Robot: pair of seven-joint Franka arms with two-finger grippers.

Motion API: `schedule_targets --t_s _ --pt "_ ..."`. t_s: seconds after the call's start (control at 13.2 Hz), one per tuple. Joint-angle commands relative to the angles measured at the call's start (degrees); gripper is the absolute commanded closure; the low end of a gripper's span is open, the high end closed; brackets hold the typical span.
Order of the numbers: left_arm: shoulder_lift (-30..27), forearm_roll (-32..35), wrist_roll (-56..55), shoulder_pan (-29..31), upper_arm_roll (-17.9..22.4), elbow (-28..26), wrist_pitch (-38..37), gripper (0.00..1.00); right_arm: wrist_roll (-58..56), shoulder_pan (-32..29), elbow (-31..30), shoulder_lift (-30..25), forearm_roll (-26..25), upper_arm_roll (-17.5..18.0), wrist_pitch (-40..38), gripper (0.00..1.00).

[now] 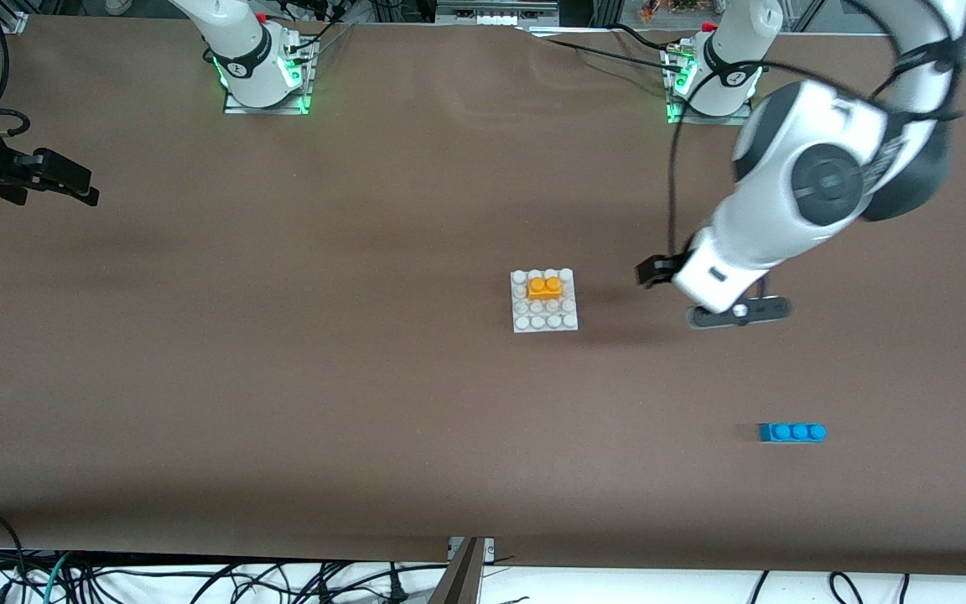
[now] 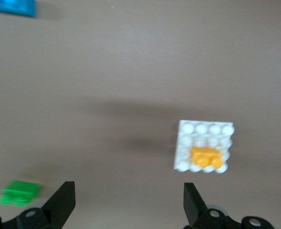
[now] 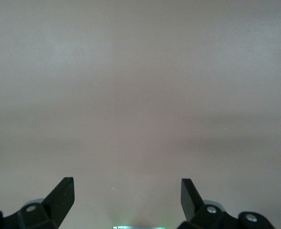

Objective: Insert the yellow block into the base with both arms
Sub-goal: 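Open the left gripper and raise it away from the plate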

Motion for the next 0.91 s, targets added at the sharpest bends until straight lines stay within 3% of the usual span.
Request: schedule_targets --t_s 0.0,0.23,0.53,0.84 --pt "-6.96 -1.46 8.50 1.83 3.45 -2.25 -4.96 0.00 -0.23 -0.39 0.35 -0.14 -0.47 0.20 -0.60 0.01" --pt "-12.77 -0.67 13.07 3.58 8.20 -2.17 -9.35 0.00 -0.23 -0.39 0.35 -0.14 -0.47 0.20 -0.60 0.01" --pt "-14.45 1.97 19.42 5.78 10.31 -2.17 -12.01 0.00 -0.23 -0.39 0.35 -0.14 -0.47 0.20 -0.60 0.01" --pt "-14.63 1.53 23.98 3.08 14.87 -2.34 -11.83 0.00 -0.23 -0.39 0.35 -0.14 -0.47 0.20 -0.60 0.01"
